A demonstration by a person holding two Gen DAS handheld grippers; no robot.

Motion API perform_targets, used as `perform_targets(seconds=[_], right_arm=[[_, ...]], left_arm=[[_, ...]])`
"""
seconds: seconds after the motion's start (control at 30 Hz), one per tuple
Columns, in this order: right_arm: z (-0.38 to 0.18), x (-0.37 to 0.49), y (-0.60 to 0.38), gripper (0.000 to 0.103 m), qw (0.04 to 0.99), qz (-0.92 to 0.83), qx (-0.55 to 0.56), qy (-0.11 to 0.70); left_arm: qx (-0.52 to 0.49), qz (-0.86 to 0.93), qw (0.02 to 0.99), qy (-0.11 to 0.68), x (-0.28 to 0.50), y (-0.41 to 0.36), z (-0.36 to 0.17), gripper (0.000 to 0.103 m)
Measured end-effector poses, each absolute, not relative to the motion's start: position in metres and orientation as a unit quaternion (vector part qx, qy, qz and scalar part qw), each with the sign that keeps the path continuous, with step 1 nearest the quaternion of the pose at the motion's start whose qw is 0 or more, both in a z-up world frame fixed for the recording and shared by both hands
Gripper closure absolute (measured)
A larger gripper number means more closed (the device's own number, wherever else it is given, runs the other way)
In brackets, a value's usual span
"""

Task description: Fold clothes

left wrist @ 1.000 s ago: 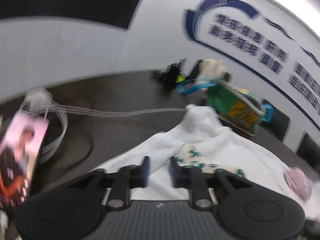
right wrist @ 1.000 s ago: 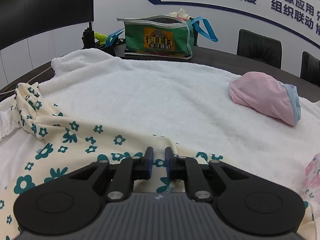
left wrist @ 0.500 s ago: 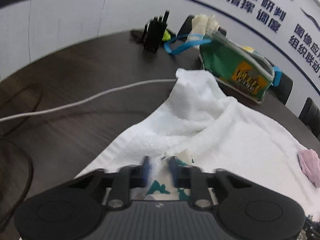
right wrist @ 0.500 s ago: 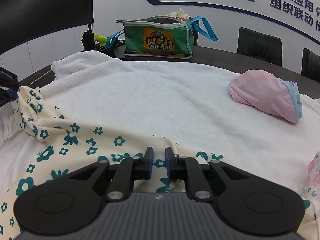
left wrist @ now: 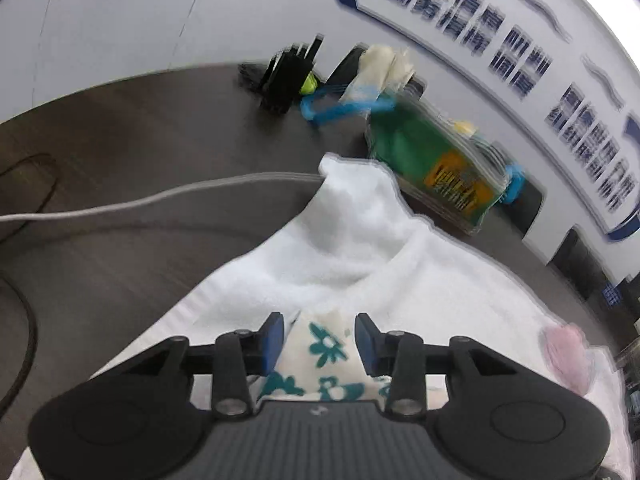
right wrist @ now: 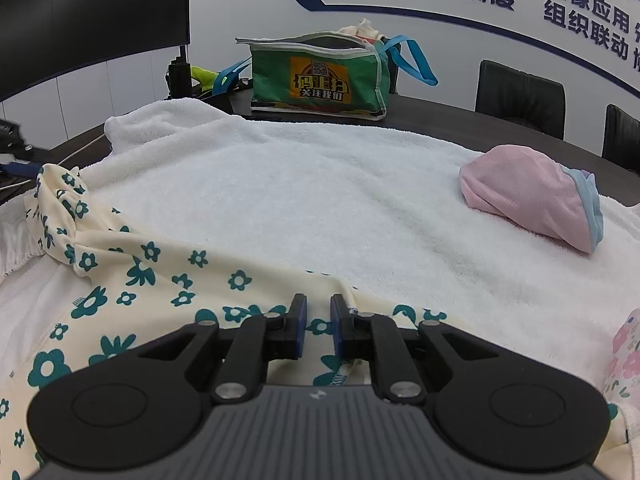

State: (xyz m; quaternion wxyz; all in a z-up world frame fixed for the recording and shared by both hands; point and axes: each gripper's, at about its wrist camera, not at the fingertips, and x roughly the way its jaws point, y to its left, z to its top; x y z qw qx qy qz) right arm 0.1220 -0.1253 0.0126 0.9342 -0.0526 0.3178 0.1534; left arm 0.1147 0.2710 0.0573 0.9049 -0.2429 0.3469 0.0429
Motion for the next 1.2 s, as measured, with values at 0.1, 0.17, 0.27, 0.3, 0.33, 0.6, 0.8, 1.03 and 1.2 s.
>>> perform_targets(seconds=[0.1,0.17,0.27,0.3,0.33,0.6,0.8,1.03,1.2], right_arm=[[0.012,0.122,-0.126,0.091,0.934,0.154,-0.052,0.318],[0.012,0.122,-0.125,0.091,0.934,0.153,-0.053,0.317],[0.012,0.122,-0.125,0.091,0.934,0.153,-0.054,0.317],[0.012,0.122,-0.125,0.091,0.934,0.153,-0.054,0.317],[0.012,0.122,-0.125,0.091,0.935,0.153,-0.054,0.317],[0.012,0.122,-0.124,0.091,0.935,0.152,-0.054,0.317],[0.014,0.121,-0.123,0.088,0.933,0.156,-0.059,0.318],[0.075,0.061,-0.108,0.082,0.925,0.296,-0.023,0.238],[0.081,-0.001,-0.04,0.072,0.805,0.54,-0.091,0.229]], left_arm=[[-0.207,0.055,0.907,0.363,0.123,0.263,0.052,0.1],[-0.234,0.059,0.907,0.346,0.114,0.269,0.053,0.1],[-0.248,0.078,0.904,0.339,0.099,0.273,0.054,0.101],[-0.253,0.084,0.903,0.336,0.095,0.274,0.054,0.101],[-0.258,0.091,0.902,0.334,0.09,0.276,0.054,0.102],[-0.292,0.136,0.894,0.313,0.049,0.287,0.056,0.093],[-0.222,-0.017,0.932,0.286,-0.059,0.281,0.066,0.054],[-0.132,-0.192,0.941,0.246,-0.182,0.273,0.076,0.045],[-0.049,-0.265,0.921,0.281,-0.18,0.256,0.051,0.046]])
